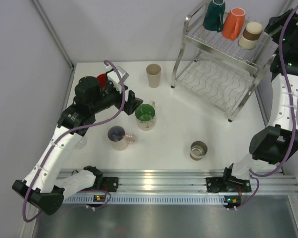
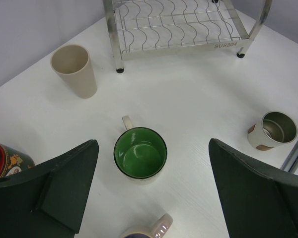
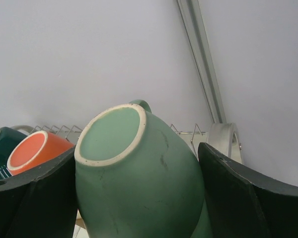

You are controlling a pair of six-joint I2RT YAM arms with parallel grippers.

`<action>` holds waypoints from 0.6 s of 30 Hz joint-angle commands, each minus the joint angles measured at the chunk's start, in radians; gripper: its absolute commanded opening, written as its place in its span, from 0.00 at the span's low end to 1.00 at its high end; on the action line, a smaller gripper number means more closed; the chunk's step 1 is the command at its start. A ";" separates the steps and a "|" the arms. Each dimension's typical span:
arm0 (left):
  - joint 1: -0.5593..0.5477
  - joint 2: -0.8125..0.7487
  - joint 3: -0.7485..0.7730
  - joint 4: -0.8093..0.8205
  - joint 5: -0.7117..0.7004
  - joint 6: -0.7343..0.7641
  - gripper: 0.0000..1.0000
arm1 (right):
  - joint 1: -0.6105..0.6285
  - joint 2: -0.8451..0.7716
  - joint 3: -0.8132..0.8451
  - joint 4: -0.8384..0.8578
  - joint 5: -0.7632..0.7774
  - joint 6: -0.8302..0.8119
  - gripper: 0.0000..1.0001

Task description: Load the cups into the dish rack

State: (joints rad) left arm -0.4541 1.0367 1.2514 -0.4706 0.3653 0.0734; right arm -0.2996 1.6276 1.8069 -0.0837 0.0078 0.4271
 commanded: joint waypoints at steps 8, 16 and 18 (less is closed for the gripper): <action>0.000 -0.012 0.005 0.055 0.007 -0.001 0.98 | 0.077 -0.009 -0.046 -0.044 0.106 -0.094 0.00; 0.002 -0.010 0.002 0.055 0.003 0.000 0.98 | 0.135 0.000 -0.001 -0.074 0.168 -0.224 0.00; 0.000 -0.012 0.002 0.056 0.006 -0.001 0.98 | 0.154 0.003 0.009 -0.087 0.225 -0.257 0.00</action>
State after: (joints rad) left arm -0.4541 1.0367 1.2507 -0.4702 0.3656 0.0734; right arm -0.2016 1.6180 1.7847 -0.0742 0.1822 0.2115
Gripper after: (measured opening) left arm 0.980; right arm 0.818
